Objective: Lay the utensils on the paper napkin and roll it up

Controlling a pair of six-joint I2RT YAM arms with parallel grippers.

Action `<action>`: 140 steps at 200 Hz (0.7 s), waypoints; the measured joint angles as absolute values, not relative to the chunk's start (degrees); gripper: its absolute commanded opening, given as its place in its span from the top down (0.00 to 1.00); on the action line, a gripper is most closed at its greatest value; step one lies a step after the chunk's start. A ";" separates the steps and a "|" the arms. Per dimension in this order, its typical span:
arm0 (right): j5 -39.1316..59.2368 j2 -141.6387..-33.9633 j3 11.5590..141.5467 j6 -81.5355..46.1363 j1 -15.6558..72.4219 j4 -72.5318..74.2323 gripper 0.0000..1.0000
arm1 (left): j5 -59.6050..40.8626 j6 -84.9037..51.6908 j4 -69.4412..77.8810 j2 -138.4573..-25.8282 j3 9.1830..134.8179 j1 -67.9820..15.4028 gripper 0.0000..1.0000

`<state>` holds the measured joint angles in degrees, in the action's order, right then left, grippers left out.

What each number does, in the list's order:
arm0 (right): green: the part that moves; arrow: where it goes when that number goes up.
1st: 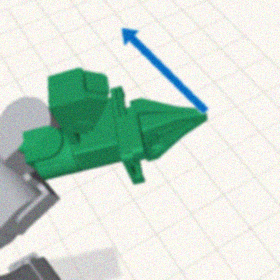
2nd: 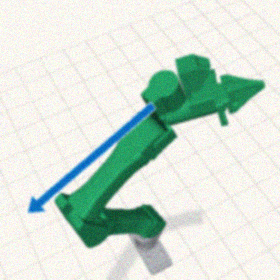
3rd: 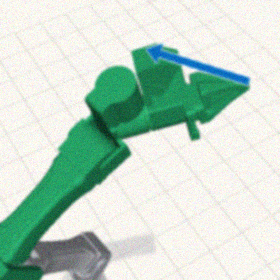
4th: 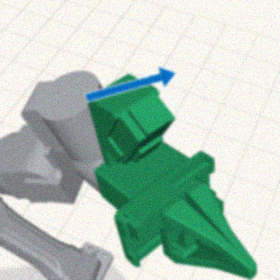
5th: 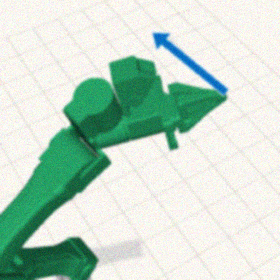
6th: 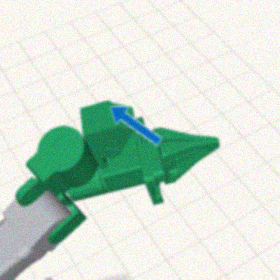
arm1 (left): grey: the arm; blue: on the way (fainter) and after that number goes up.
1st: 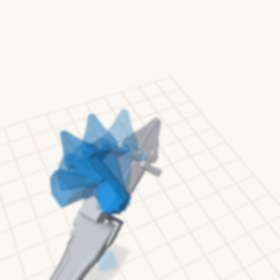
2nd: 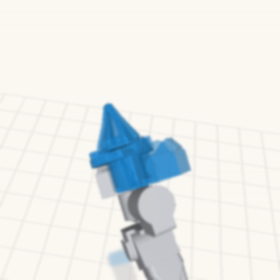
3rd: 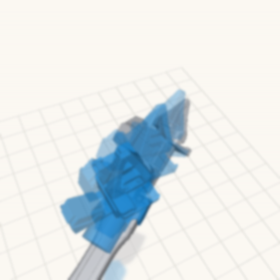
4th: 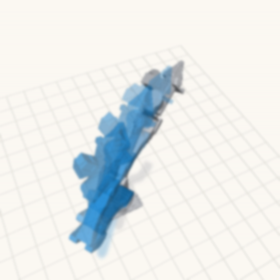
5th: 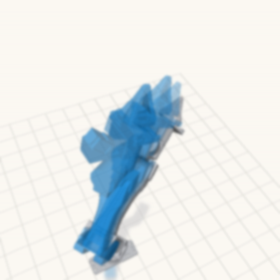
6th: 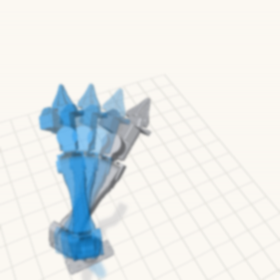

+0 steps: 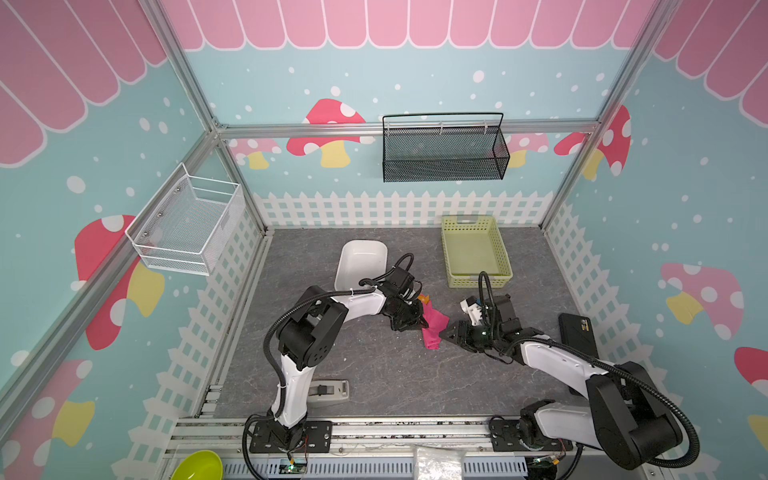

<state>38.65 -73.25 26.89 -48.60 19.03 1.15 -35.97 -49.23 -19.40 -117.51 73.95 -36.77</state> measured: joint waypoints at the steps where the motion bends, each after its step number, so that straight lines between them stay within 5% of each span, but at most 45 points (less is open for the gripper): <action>1: 38.79 -73.34 26.76 -48.80 18.98 1.32 0.44 | -36.12 -49.39 -19.27 -117.51 73.87 -36.73 0.97; 84: 45.74 -78.65 24.82 -55.00 17.87 11.62 0.32 | -41.71 -56.88 -10.46 -115.72 69.73 -35.64 0.97; 140: 49.17 -82.00 23.46 -61.36 16.88 21.78 0.33 | -43.44 -60.16 -5.65 -115.50 67.94 -35.62 0.97</action>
